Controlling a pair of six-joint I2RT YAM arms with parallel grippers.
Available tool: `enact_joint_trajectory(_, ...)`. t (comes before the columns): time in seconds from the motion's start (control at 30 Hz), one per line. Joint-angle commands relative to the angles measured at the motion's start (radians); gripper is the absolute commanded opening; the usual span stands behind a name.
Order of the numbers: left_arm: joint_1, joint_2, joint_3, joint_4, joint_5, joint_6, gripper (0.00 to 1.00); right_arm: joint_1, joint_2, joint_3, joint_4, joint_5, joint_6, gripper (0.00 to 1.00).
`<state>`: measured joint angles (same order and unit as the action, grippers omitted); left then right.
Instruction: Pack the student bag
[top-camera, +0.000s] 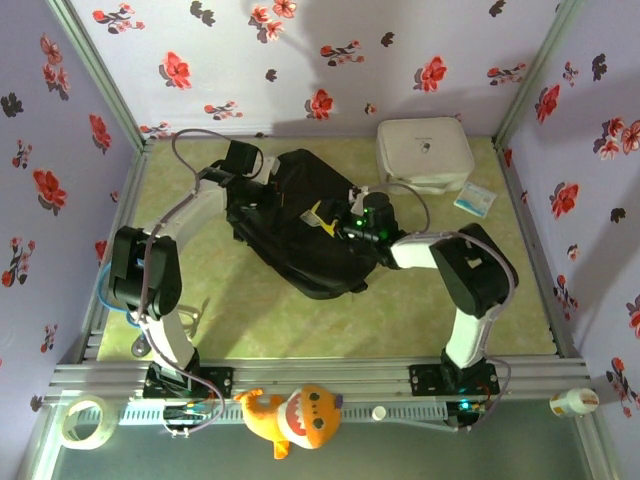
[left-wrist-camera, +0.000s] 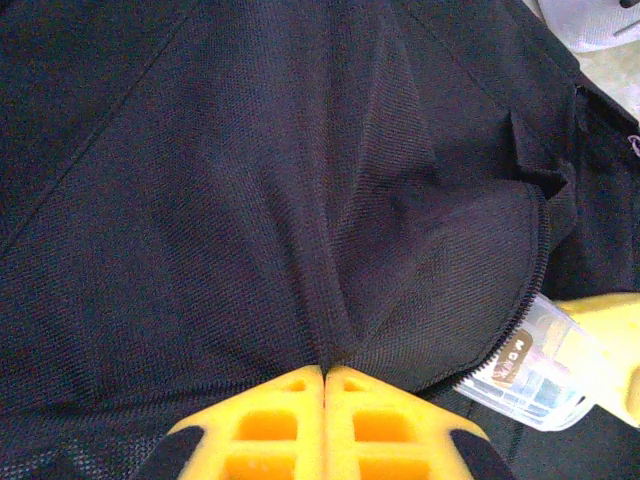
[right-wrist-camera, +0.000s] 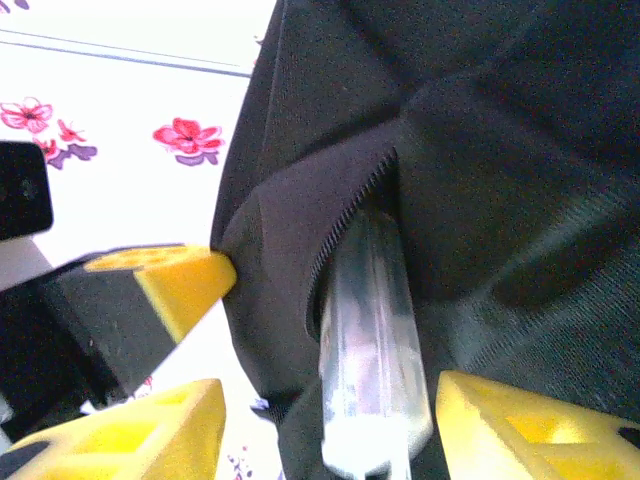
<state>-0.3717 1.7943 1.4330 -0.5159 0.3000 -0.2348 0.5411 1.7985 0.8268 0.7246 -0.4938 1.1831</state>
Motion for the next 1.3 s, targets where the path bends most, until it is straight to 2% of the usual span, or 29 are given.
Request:
enact_joint_trajectory(0.0, 0.01, 0.007, -0.002, 0.004, 0.013, -0.016, 0.0, -0.003, -0.112, -0.048, -0.186, 0.047, -0.087, 0.57)
enact_joint_trajectory(0.13, 0.01, 0.008, 0.003, 0.001, 0.021, -0.018, 0.0, 0.012, -0.175, -0.077, -0.268, 0.061, -0.125, 0.46)
enact_joint_trajectory(0.23, 0.01, 0.008, 0.004, 0.003, 0.028, -0.021, 0.0, 0.027, -0.168, -0.056, -0.265, 0.051, -0.139, 0.37)
enact_joint_trajectory(0.37, 0.01, 0.009, 0.004, 0.005, 0.038, -0.027, 0.0, 0.039, -0.113, 0.003, -0.225, 0.042, -0.139, 0.24)
enact_joint_trajectory(0.6, 0.01, 0.005, 0.0, -0.001, 0.057, -0.028, 0.0, 0.04, 0.015, 0.156, -0.221, 0.058, -0.151, 0.13)
enact_joint_trajectory(0.77, 0.009, 0.009, 0.003, 0.003, 0.08, -0.038, 0.0, 0.039, 0.118, 0.26, -0.239, 0.064, -0.161, 0.1)
enact_joint_trajectory(0.87, 0.01, 0.011, 0.004, 0.003, 0.083, -0.041, 0.0, 0.039, 0.131, 0.268, -0.236, 0.06, -0.161, 0.1)
enact_joint_trajectory(1.03, 0.01, 0.011, 0.004, 0.005, 0.083, -0.041, 0.0, 0.034, 0.016, 0.172, -0.241, 0.074, -0.18, 0.14)
enact_joint_trajectory(1.17, 0.009, 0.011, 0.006, 0.01, 0.085, -0.044, 0.0, 0.036, -0.081, 0.103, -0.327, 0.123, -0.227, 0.18)
enact_joint_trajectory(1.27, 0.01, 0.01, 0.008, 0.012, 0.09, -0.046, 0.0, 0.037, -0.094, 0.082, -0.39, 0.165, -0.241, 0.19)
